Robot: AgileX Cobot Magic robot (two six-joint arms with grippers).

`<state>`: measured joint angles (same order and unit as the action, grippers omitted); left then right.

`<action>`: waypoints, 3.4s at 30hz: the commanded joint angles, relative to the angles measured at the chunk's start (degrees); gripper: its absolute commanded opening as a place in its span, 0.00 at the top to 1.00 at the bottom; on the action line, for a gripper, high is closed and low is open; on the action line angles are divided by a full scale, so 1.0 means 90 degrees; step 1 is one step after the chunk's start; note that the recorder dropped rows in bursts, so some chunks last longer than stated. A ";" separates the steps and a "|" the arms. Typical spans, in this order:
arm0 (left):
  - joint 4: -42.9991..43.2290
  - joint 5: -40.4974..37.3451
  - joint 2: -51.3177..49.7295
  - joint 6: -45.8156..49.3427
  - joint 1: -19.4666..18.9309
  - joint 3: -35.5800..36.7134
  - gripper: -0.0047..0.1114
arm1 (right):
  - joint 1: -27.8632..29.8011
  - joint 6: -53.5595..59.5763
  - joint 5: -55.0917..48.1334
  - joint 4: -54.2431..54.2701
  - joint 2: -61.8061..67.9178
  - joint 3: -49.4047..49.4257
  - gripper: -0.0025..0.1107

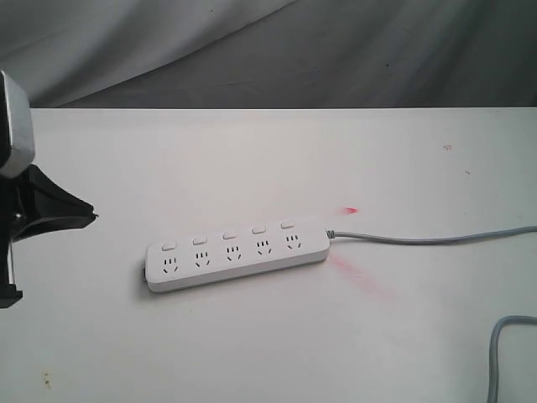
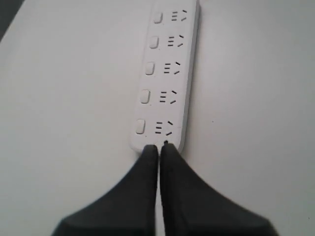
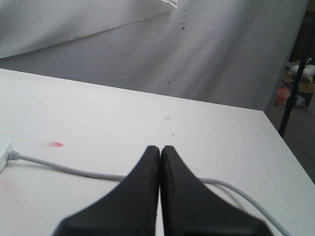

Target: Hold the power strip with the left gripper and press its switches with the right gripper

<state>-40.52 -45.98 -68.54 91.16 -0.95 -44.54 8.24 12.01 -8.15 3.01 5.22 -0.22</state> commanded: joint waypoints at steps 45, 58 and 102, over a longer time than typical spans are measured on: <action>-0.1276 0.0670 -0.4327 0.2378 -0.0010 -0.1008 0.15 | 0.0036 -0.0014 -0.0006 0.0045 -0.0033 0.0025 0.98; -0.1534 0.1245 -0.4842 0.2617 0.0282 -0.1008 0.15 | 0.0036 -0.0014 -0.0006 0.0045 -0.0033 0.0025 0.98; -0.0720 0.1421 -0.4857 0.3201 0.0282 -0.1008 0.50 | 0.0036 -0.0014 -0.0006 0.0045 -0.0033 0.0025 0.98</action>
<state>-50.14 -34.20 -111.91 118.44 1.33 -53.70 8.24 12.01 -8.15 3.01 5.22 -0.22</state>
